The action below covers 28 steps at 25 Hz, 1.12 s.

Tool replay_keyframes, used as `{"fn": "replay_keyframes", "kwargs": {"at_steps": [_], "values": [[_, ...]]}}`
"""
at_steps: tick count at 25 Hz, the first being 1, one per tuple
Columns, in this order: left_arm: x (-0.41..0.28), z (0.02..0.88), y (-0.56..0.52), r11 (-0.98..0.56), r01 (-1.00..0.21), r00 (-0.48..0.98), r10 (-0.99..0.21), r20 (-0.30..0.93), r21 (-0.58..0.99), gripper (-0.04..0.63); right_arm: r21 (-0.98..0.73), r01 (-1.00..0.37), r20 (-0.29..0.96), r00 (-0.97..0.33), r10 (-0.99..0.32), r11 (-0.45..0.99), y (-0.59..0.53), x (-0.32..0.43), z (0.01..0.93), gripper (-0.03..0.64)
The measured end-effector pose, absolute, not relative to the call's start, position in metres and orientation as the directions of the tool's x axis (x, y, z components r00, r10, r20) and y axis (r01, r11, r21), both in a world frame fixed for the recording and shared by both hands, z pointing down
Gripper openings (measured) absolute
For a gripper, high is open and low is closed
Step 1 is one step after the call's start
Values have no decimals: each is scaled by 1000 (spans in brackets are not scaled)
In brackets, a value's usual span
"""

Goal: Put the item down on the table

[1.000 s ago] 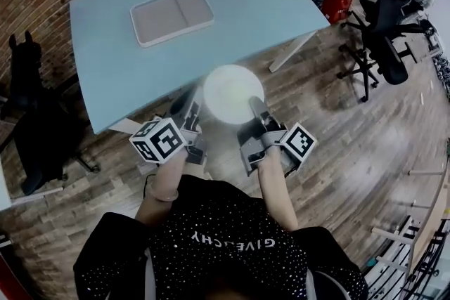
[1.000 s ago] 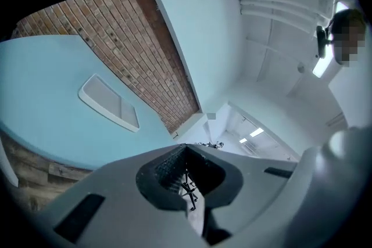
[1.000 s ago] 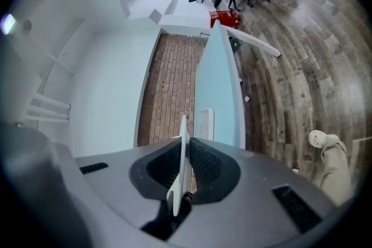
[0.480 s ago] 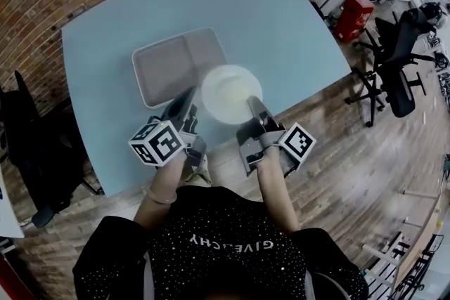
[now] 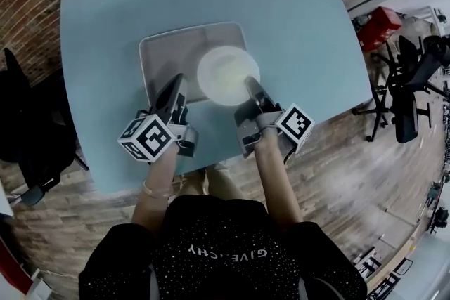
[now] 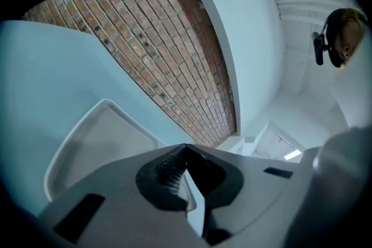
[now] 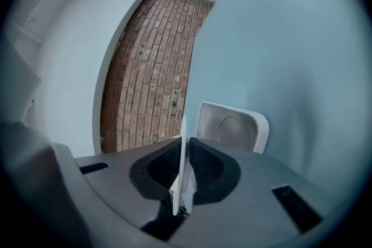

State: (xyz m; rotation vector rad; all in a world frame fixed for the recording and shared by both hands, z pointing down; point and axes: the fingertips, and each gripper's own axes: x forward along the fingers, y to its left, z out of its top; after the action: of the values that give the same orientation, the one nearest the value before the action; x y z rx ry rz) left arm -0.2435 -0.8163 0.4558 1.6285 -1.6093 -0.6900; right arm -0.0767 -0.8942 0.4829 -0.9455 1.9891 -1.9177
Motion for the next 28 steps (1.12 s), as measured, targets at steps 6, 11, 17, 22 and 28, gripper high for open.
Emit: {"fn": "replay_keyframes", "kwargs": {"at_steps": [6, 11, 17, 22, 28], "values": [[-290, 471, -787, 195, -574, -99, -981, 169, 796, 11, -938, -347, 320, -852, -414, -11, -902, -164, 514, 40], [-309, 476, -769, 237, -556, -152, -971, 183, 797, 11, -893, -446, 409, -858, -311, 54, -896, -215, 543, 40], [-315, 478, -758, 258, -546, -176, -966, 191, 797, 11, -832, -538, 498, -831, -247, 132, -890, -235, 553, 45], [-313, 473, -756, 253, -546, -181, -967, 182, 799, 11, -740, -621, 554, -780, -290, 258, -898, -230, 542, 299], [-304, 471, -754, 245, -553, -167, -969, 183, 796, 11, -898, -380, 286, -887, -363, 221, -891, -193, 498, 296]]}}
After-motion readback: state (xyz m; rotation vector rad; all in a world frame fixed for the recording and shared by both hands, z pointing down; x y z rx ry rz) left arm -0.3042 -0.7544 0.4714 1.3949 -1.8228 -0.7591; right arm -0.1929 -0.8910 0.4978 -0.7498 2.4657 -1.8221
